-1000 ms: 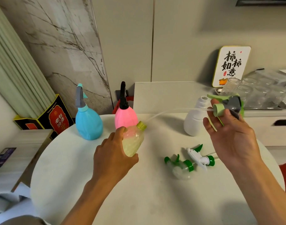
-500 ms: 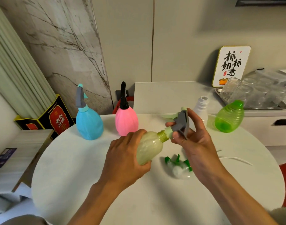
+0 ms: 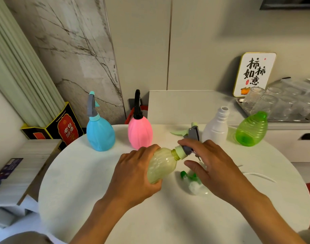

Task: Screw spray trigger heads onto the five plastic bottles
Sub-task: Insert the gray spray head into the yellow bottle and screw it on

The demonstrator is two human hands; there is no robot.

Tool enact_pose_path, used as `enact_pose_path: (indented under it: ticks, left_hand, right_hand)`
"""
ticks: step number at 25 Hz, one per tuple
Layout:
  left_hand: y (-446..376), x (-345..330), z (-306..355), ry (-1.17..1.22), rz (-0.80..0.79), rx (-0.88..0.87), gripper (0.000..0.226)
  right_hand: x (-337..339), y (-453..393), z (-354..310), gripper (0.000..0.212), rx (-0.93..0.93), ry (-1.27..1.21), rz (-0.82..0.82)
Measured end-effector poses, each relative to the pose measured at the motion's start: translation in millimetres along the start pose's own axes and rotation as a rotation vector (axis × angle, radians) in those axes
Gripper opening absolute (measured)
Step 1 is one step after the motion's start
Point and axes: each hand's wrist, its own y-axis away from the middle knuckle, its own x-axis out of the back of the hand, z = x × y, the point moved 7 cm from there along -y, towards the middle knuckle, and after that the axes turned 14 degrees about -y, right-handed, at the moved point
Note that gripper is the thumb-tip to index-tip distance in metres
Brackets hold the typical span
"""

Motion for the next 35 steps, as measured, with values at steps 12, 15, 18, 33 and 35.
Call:
enact_pose_path:
  ticks: [12, 15, 18, 33, 35]
  left_hand:
    - [2.5, -3.2, -4.7, 0.058, -0.114, -0.053, 0.08]
    - [0.3, -0.4, -8.4, 0.104, -0.129, -0.01, 0.079]
    - [0.1, 0.3, -8.3, 0.109, -0.132, -0.009, 0.079]
    - [4.5, 8.7, -9.9, 0.043, -0.199, -0.131, 0.076]
    - [6.2, 9.7, -8.0, 0.046, -0.218, -0.126, 0.075]
  right_hand:
    - [1.2, -0.3, -16.8, 0.039, 0.093, 0.105, -0.064]
    - [4.2, 0.6, -8.0, 0.033, -0.027, -0.114, -0.036]
    - [10.2, 0.8, -5.5, 0.028, 0.034, -0.031, 0.053]
    - [-10.7, 0.8, 0.6, 0.013, -0.023, -0.406, -0.154]
    - [-11.7, 0.1, -6.2, 0.014, 0.03, -0.378, -0.178]
